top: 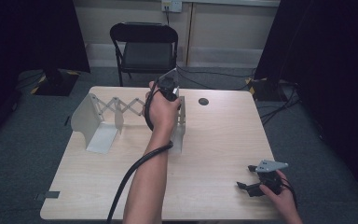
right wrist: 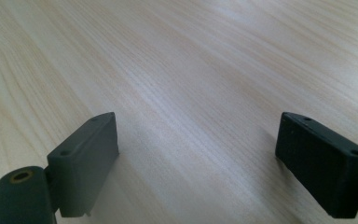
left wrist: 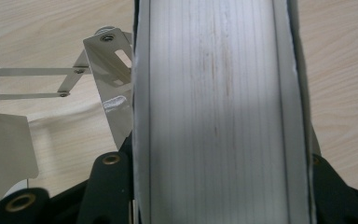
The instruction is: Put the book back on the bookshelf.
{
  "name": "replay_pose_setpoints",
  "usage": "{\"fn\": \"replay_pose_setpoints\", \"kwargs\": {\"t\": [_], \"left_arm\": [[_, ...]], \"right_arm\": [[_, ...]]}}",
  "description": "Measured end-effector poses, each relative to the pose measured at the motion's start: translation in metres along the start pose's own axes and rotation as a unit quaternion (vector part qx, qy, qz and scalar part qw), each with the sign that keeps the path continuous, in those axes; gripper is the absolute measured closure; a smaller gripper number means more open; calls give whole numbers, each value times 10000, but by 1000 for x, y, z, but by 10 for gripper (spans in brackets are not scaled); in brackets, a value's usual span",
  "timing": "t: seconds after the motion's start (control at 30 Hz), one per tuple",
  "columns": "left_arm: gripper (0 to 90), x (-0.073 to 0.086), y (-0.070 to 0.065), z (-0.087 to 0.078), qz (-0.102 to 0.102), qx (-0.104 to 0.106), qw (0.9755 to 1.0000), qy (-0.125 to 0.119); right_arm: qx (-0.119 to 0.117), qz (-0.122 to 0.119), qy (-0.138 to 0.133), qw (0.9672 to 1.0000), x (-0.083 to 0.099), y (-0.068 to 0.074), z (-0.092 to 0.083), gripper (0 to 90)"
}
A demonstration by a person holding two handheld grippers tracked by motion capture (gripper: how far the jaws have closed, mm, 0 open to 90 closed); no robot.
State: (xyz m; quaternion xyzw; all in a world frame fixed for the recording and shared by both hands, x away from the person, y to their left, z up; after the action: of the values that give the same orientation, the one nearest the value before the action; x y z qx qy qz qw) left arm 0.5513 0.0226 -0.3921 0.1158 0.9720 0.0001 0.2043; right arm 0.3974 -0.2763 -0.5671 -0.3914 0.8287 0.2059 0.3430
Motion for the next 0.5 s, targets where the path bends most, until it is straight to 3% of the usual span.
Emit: {"fn": "replay_pose_setpoints", "kwargs": {"t": [0.5], "left_arm": [[522, -2, -1, 5, -136, -65, 9999, 42]], "right_arm": [[-6, 8, 6, 10000, 0, 0, 0, 126]]}}
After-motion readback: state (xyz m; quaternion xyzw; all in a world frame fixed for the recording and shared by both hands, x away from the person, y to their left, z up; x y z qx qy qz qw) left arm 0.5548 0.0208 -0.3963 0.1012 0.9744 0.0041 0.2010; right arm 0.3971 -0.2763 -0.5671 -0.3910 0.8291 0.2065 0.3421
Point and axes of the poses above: each handheld gripper's, and its own axes: z roughly forward along the jaws, x roughly out of its underside, y roughly to its left, the point moved 10 cm from there along z, roughly forward along the jaws, and after that the axes turned 6 degrees about -x, right-handed, at the moved point
